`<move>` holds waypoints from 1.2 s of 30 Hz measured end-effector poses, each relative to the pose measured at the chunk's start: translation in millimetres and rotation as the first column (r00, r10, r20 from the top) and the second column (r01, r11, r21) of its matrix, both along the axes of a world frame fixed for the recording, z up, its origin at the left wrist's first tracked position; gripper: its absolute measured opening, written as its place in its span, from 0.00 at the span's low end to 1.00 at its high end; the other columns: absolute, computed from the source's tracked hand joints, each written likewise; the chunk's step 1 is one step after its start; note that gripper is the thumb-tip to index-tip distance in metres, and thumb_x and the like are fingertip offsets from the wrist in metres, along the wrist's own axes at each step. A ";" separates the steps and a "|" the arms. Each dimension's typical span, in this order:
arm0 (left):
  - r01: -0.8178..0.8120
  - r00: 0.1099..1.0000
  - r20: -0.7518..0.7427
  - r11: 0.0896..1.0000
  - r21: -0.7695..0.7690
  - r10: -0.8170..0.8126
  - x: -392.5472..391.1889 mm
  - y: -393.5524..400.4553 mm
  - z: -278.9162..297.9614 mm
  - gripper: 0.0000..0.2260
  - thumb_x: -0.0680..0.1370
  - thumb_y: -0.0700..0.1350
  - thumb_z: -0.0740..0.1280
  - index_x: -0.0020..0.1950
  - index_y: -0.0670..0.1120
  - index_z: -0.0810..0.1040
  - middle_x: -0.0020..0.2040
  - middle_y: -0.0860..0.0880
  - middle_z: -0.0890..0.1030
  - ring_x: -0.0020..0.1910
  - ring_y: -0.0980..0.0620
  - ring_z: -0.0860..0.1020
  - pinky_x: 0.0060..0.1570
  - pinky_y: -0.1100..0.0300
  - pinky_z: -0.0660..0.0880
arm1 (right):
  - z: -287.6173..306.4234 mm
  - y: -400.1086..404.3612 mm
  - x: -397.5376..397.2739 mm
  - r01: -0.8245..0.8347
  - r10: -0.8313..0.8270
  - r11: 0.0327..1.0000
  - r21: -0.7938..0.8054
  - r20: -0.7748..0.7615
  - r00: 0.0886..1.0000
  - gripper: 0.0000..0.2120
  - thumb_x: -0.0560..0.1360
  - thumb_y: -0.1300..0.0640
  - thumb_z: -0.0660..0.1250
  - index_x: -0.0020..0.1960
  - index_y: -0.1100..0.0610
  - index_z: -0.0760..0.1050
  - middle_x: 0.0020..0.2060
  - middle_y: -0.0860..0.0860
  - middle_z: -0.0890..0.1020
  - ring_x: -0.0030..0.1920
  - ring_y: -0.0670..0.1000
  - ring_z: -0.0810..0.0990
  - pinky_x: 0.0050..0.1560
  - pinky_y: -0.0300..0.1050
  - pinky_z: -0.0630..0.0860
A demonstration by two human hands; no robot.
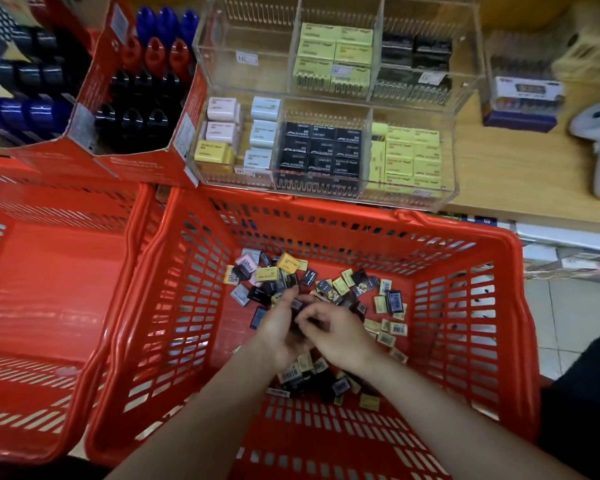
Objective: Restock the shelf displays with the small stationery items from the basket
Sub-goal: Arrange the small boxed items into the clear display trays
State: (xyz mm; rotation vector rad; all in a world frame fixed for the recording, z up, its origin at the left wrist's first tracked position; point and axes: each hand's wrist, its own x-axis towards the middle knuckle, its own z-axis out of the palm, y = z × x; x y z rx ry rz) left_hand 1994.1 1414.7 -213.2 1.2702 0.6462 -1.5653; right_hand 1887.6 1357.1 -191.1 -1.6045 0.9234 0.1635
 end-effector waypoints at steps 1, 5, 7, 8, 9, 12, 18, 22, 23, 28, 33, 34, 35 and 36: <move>-0.010 1.000 0.014 1.000 0.010 0.010 4.6 1.6 -0.7 0.16 0.82 0.55 0.60 0.46 0.45 0.79 0.38 0.45 0.85 0.45 0.46 0.81 0.39 0.54 0.80 | 2.4 -6.0 -0.1 0.001 -0.002 0.997 0.079 0.016 1.000 0.06 0.79 0.56 0.66 0.46 0.46 0.79 0.55 0.42 0.82 0.54 0.42 0.81 0.56 0.38 0.77; -0.081 0.997 -0.009 0.997 0.021 0.081 22.9 5.1 0.9 0.09 0.79 0.47 0.67 0.47 0.42 0.82 0.41 0.45 0.83 0.43 0.48 0.79 0.38 0.54 0.80 | -5.5 -38.0 -9.7 0.055 -0.063 0.989 -0.134 -0.055 0.997 0.05 0.80 0.55 0.65 0.47 0.47 0.78 0.48 0.46 0.85 0.41 0.43 0.82 0.45 0.35 0.78; -0.106 0.994 -0.024 0.994 0.010 0.106 30.3 4.0 1.9 0.06 0.78 0.45 0.70 0.49 0.43 0.82 0.40 0.46 0.82 0.38 0.49 0.79 0.39 0.55 0.80 | -20.4 -53.4 -11.3 0.042 -0.113 0.935 -0.352 -0.185 0.976 0.07 0.80 0.57 0.64 0.56 0.52 0.79 0.52 0.49 0.84 0.44 0.45 0.81 0.48 0.34 0.76; -0.108 0.994 -0.015 0.994 0.002 0.108 34.2 2.8 1.2 0.05 0.78 0.44 0.70 0.51 0.44 0.82 0.39 0.46 0.81 0.36 0.49 0.79 0.39 0.55 0.80 | -27.5 -57.9 -8.7 -0.003 -0.095 0.927 -0.375 -0.243 0.965 0.11 0.80 0.57 0.64 0.61 0.55 0.78 0.55 0.52 0.83 0.49 0.48 0.82 0.52 0.38 0.77; -0.097 0.995 0.007 0.995 -0.005 0.097 38.6 1.9 -0.2 0.04 0.78 0.44 0.70 0.51 0.45 0.82 0.38 0.46 0.81 0.35 0.49 0.79 0.39 0.55 0.80 | -35.0 -59.8 -4.2 -0.073 -0.044 0.926 -0.371 -0.298 0.954 0.15 0.80 0.56 0.64 0.66 0.57 0.75 0.58 0.54 0.82 0.55 0.52 0.81 0.57 0.43 0.77; 0.002 0.995 0.102 1.000 -0.024 0.000 51.7 -1.1 -2.6 0.03 0.79 0.44 0.69 0.49 0.47 0.82 0.39 0.47 0.80 0.36 0.51 0.79 0.38 0.57 0.79 | -57.6 -53.1 11.6 -0.260 0.044 0.854 -0.451 -0.436 0.899 0.20 0.80 0.51 0.64 0.70 0.56 0.70 0.63 0.54 0.76 0.63 0.56 0.74 0.63 0.48 0.72; 0.021 0.993 0.116 1.000 0.001 -0.021 59.3 5.0 -4.0 0.04 0.79 0.44 0.70 0.47 0.46 0.84 0.42 0.47 0.78 0.37 0.51 0.77 0.35 0.59 0.77 | -69.7 -37.3 20.5 -0.267 0.014 0.834 -0.483 -0.464 0.886 0.19 0.78 0.60 0.66 0.68 0.57 0.69 0.61 0.56 0.76 0.59 0.56 0.77 0.54 0.46 0.76; -0.012 0.994 0.108 1.000 0.026 0.009 54.5 6.8 -3.9 0.05 0.79 0.44 0.70 0.45 0.46 0.84 0.41 0.46 0.78 0.37 0.51 0.77 0.34 0.58 0.77 | -60.7 -46.7 5.4 0.064 -0.228 0.864 -0.499 -0.276 0.934 0.11 0.79 0.57 0.67 0.59 0.61 0.79 0.55 0.59 0.79 0.55 0.58 0.79 0.55 0.45 0.74; -0.015 0.994 0.107 1.000 0.022 0.013 52.3 5.8 -3.2 0.05 0.79 0.44 0.70 0.44 0.46 0.84 0.40 0.47 0.78 0.37 0.51 0.77 0.35 0.58 0.78 | -59.1 -53.6 -0.2 0.204 -0.379 0.835 -0.510 -0.265 0.887 0.12 0.79 0.55 0.67 0.55 0.63 0.80 0.51 0.60 0.81 0.54 0.60 0.79 0.53 0.47 0.74; -0.025 0.996 0.087 1.000 -0.001 0.025 39.3 0.2 0.8 0.10 0.79 0.44 0.70 0.38 0.48 0.86 0.36 0.48 0.80 0.35 0.51 0.78 0.35 0.58 0.78 | -61.1 -82.0 -11.1 0.403 -0.594 0.803 -0.438 -0.540 0.597 0.21 0.79 0.45 0.65 0.51 0.63 0.81 0.49 0.63 0.83 0.53 0.62 0.82 0.49 0.52 0.78; -0.002 0.997 0.074 0.999 -0.038 0.005 36.4 2.1 4.8 0.07 0.78 0.44 0.70 0.42 0.47 0.86 0.42 0.47 0.79 0.40 0.50 0.78 0.36 0.58 0.77 | -69.9 -73.5 21.7 0.481 -0.650 0.758 -0.441 -0.576 0.497 0.19 0.79 0.46 0.64 0.59 0.61 0.76 0.56 0.61 0.81 0.59 0.62 0.79 0.54 0.51 0.76; -0.001 0.997 0.072 0.999 -0.043 0.004 37.0 2.8 4.5 0.08 0.79 0.44 0.70 0.42 0.47 0.86 0.42 0.47 0.78 0.39 0.50 0.78 0.36 0.58 0.77 | -72.2 -71.1 26.0 0.514 -0.670 0.738 -0.437 -0.565 0.482 0.18 0.79 0.48 0.64 0.60 0.61 0.76 0.57 0.62 0.81 0.59 0.62 0.79 0.54 0.52 0.76; -0.008 0.997 0.070 0.999 -0.046 0.011 38.0 3.0 4.1 0.08 0.79 0.44 0.69 0.42 0.47 0.86 0.42 0.46 0.78 0.38 0.50 0.78 0.35 0.58 0.77 | -74.2 -69.6 29.3 0.538 -0.687 0.721 -0.437 -0.552 0.472 0.16 0.79 0.50 0.64 0.59 0.61 0.75 0.56 0.62 0.81 0.58 0.62 0.80 0.54 0.52 0.76; -0.015 0.997 0.070 0.999 -0.046 0.018 39.6 2.8 3.6 0.08 0.79 0.44 0.69 0.42 0.47 0.86 0.41 0.46 0.78 0.37 0.50 0.78 0.35 0.58 0.77 | -75.9 -69.0 31.6 0.557 -0.708 0.701 -0.446 -0.535 0.462 0.14 0.79 0.51 0.65 0.56 0.61 0.76 0.54 0.62 0.82 0.56 0.62 0.81 0.53 0.53 0.77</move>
